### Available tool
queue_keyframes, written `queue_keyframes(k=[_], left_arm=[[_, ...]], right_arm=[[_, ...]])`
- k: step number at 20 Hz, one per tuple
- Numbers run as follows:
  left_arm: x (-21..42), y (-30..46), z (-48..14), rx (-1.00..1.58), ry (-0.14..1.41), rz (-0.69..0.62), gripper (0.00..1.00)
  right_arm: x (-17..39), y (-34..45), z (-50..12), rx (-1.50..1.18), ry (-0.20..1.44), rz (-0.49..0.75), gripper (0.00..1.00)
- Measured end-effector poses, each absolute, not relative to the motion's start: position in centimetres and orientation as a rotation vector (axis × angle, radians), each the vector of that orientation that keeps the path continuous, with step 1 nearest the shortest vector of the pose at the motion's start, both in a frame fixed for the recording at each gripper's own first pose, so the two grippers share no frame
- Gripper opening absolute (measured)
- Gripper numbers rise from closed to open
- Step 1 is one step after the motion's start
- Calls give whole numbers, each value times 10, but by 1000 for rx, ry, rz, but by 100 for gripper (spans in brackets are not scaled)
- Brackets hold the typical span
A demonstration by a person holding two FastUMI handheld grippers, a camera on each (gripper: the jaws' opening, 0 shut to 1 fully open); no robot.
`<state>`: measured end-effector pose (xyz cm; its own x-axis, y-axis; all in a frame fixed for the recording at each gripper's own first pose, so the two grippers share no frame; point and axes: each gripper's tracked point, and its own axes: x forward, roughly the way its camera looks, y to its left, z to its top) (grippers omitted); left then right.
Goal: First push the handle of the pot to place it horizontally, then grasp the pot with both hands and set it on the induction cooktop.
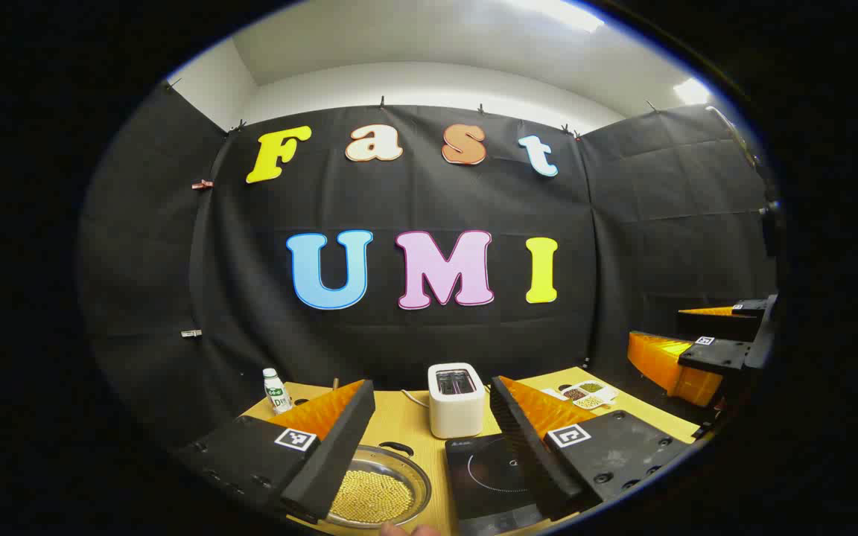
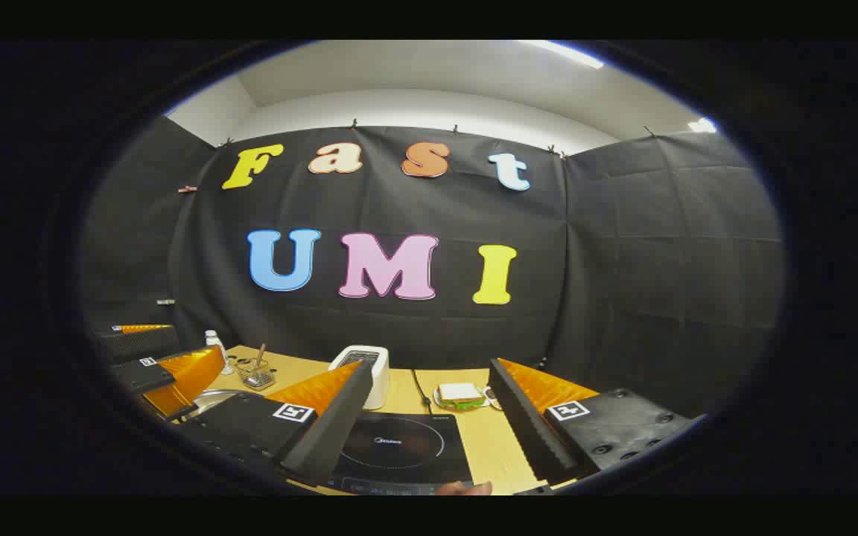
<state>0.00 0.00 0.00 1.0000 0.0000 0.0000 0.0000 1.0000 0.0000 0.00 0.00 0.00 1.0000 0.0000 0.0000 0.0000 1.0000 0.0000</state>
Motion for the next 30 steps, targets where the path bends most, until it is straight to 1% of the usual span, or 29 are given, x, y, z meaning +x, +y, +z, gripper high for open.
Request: queue_keyframes(k=[2, 3, 4, 5, 16, 24, 26, 28, 30], left_arm=[[0, 0, 0, 1, 0, 0, 97], [0, -1, 1, 1, 0, 0, 97], [-1, -1, 1, 1, 1, 1, 97], [-1, -1, 2, 1, 1, 1, 97], [-6, -3, 5, 8, -1, 2, 97], [-9, -4, 8, -6, -11, -24, 96], [-12, -7, 11, -18, -21, -42, 88], [-15, -7, 14, -28, -25, -62, 57], [-15, -3, 9, -6, 8, -69, 25]], right_arm=[[-1, -2, -1, -3, 1, 0, 97], [-1, -2, 0, -5, -1, -1, 99], [-2, -2, 0, -4, -2, -1, 96], [-2, -3, 1, -2, -4, 0, 98], [-5, -3, 2, 4, -7, 3, 97], [-9, -5, 1, -2, -8, -10, 98], [-11, -4, 2, -5, -12, -12, 97], [-10, -3, 3, -11, -14, -14, 98], [-11, -1, 2, -15, -13, -13, 98]])
